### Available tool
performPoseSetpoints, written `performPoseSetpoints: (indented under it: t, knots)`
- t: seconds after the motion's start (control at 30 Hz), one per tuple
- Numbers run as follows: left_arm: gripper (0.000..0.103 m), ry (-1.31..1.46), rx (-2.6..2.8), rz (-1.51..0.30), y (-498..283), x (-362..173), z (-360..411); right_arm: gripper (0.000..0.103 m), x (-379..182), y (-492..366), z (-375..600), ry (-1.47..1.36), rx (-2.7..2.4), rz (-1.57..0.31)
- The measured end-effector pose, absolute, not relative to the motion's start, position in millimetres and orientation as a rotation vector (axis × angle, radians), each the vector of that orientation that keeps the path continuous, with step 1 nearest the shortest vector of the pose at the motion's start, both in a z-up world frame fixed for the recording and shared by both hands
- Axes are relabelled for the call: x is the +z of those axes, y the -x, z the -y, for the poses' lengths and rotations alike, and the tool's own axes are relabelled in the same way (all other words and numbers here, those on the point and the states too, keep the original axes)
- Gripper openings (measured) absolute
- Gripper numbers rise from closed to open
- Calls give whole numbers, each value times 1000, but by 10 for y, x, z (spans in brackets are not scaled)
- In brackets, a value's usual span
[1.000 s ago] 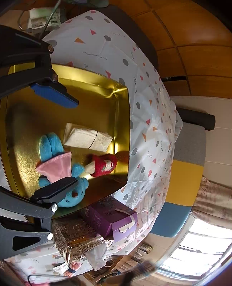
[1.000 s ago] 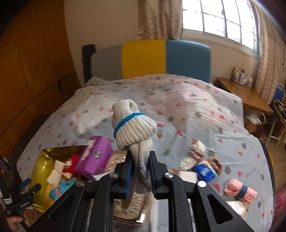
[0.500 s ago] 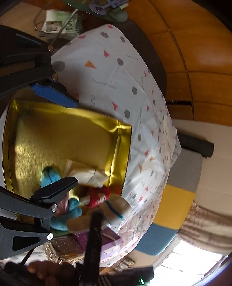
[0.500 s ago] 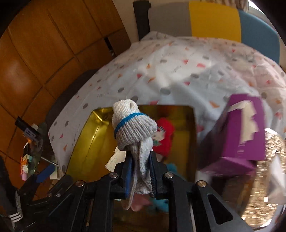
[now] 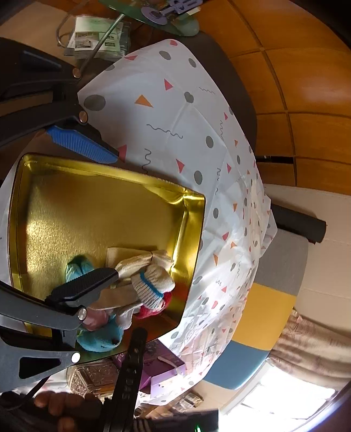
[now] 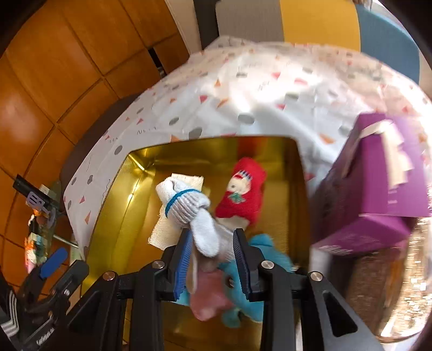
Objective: Organize soft objects
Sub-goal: 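Carry the white-and-blue knit glove with the right tool into the gold tray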
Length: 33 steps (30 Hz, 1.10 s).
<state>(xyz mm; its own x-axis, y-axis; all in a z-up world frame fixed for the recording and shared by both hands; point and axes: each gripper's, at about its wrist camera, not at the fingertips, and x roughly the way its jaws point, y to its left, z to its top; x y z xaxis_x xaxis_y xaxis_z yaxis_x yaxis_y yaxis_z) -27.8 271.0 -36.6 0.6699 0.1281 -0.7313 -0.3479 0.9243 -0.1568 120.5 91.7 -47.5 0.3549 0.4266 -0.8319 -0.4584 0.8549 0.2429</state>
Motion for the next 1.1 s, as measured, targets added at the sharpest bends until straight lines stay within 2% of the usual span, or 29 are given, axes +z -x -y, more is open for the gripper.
performPoseSetpoints:
  t: [0.1,0.6,1.1]
  knots:
    - [83,277,262,-793,270,-336,-2631,31,-354,-1137,-812,64,555,-1005]
    - [84,153,187,-764,265,-131,-2159,31,332,-792,-25,119,439,-727]
    - [86,71,131,-770,208,-57,-1798,31,576,-907,1501,9,120,-659]
